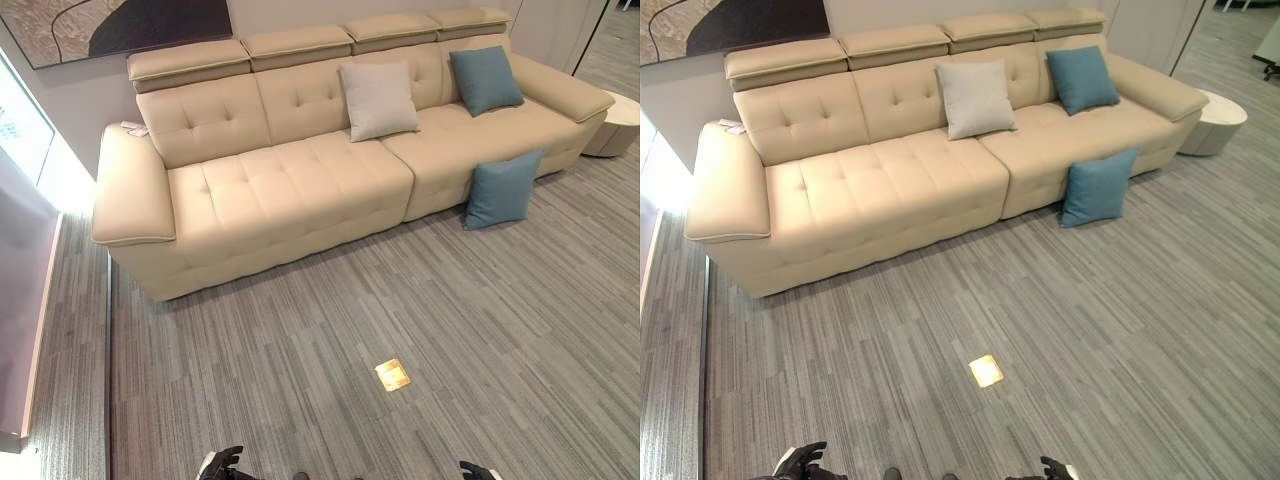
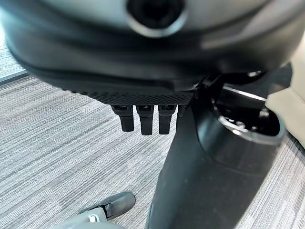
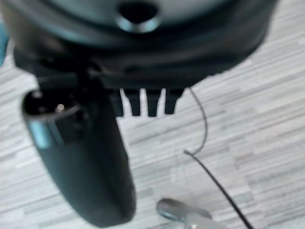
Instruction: Pick up all the scattered cushions and arrange them neatly on the sofa.
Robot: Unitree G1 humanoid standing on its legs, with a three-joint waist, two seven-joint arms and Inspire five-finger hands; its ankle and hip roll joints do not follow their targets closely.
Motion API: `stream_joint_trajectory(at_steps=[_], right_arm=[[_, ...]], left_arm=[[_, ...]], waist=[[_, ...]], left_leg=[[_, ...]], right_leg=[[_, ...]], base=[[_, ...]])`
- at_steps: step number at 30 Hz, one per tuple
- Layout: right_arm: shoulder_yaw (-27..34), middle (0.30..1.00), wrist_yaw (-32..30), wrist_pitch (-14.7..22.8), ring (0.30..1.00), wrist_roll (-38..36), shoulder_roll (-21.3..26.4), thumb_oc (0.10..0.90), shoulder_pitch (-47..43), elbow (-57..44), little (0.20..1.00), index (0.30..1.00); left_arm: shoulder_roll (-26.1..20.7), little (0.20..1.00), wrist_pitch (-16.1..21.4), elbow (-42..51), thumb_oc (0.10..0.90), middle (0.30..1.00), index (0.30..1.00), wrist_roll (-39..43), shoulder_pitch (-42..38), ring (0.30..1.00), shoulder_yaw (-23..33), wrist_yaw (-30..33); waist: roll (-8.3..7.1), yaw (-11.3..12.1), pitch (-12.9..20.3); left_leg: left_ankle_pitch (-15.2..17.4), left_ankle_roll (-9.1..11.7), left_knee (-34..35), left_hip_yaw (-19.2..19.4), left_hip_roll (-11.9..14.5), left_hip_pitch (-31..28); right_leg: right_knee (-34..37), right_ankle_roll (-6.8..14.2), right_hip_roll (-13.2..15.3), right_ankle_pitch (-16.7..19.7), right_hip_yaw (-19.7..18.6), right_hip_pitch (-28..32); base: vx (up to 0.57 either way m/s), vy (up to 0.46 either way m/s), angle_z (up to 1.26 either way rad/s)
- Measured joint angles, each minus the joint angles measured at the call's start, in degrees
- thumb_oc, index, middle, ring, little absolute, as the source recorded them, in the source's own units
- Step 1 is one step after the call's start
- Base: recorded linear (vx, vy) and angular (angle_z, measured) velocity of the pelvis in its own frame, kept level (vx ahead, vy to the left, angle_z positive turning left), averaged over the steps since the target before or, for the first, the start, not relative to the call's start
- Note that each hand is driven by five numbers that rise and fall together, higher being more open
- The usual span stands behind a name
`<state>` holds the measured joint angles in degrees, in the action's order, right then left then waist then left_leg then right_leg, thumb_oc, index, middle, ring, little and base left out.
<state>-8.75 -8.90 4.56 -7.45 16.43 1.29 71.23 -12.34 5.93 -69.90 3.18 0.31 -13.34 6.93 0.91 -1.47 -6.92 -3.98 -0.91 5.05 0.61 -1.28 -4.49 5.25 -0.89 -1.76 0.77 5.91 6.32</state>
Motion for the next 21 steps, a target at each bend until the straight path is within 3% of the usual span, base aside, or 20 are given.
stream_joint_trajectory(at_steps=[12,21], right_arm=[[-1.04,0.9,-0.01,-0.12,0.9,2.42,-1.48,0.8,-0.1,-0.01,0.9,0.9],[-1.03,0.9,-0.05,-0.18,0.9,2.44,-1.47,0.8,-0.54,-0.12,0.9,0.9]], left_arm=[[-0.08,0.9,-0.04,0.1,0.8,0.9,0.9,-1.33,-0.6,0.9,-1.73,-0.04],[-0.31,0.9,-0.05,0.37,0.8,0.9,0.9,-2.79,-1.38,0.9,-3.96,-0.09]], waist=[[-0.39,-0.04,0.5],[-0.91,-1.01,0.73]], left_leg=[[0.05,-0.08,0.0,0.83,-0.01,0.04],[0.15,-0.26,-0.02,4.67,0.39,1.09]], right_leg=[[-0.03,0.19,-0.01,0.32,-1.32,-0.43],[-3.04,0.64,-0.23,0.34,-4.65,-4.29]], base=[[0.02,0.01,-0.04],[-0.03,0.025,-0.22]])
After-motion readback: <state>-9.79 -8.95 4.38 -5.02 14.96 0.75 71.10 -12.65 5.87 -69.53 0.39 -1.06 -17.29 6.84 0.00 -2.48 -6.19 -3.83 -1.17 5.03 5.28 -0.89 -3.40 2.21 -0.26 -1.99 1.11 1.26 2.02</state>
